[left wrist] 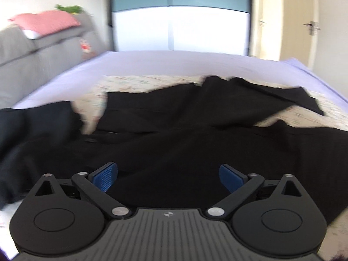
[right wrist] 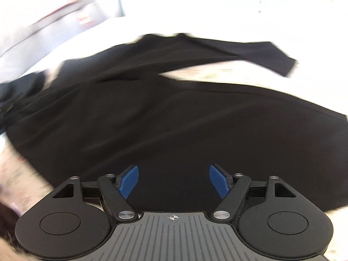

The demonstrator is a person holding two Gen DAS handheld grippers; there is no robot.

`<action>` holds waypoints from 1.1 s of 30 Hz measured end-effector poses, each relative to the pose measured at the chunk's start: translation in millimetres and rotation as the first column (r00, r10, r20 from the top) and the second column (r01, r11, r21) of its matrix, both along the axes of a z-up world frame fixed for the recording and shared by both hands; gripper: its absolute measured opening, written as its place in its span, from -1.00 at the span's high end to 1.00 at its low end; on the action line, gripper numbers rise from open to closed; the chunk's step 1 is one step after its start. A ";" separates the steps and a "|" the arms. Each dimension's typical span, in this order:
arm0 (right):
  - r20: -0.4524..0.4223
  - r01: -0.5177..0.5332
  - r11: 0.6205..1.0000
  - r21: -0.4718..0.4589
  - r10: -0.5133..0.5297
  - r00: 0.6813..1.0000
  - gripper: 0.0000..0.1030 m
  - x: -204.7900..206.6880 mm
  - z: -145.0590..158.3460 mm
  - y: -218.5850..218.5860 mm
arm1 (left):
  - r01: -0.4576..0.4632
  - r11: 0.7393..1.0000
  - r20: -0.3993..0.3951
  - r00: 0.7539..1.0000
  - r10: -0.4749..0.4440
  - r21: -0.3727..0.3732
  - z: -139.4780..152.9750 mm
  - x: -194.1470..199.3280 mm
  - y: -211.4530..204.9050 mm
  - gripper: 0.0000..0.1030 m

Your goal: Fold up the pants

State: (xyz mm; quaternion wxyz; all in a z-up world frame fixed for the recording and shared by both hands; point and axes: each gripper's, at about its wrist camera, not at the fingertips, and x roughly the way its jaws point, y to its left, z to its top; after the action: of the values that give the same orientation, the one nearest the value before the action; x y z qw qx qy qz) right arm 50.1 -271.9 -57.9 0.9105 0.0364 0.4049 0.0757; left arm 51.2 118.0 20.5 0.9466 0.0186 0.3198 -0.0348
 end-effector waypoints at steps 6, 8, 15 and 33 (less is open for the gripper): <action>-0.020 0.224 0.972 -0.071 -0.226 0.974 -0.46 17.6 -5.3 -89.1 | 0.258 0.964 -0.055 0.964 -0.262 -0.071 -24.5 3.3 -71.1 -1.00; -0.014 0.284 0.954 -0.098 -0.287 0.958 -0.46 24.7 -9.2 -112.0 | 0.341 0.936 -0.055 0.936 -0.346 -0.090 -30.7 1.9 -93.4 -1.00; 0.021 0.449 0.879 -0.160 -0.451 0.892 -0.47 50.5 -26.0 -186.9 | 0.598 0.788 -0.037 0.793 -0.608 -0.146 -49.3 -15.2 -170.7 -1.00; -0.019 0.540 0.840 -0.055 -0.541 0.841 0.99 72.8 -63.3 -285.5 | 0.774 0.634 -0.010 0.634 -0.773 -0.001 -81.8 -33.8 -288.4 0.05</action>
State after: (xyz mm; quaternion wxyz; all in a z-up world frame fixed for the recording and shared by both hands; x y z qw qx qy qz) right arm 122.9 -557.4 -121.2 0.8886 0.1289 0.3950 -0.1942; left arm 17.4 -170.4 -61.3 0.8391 0.1553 0.2857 -0.4360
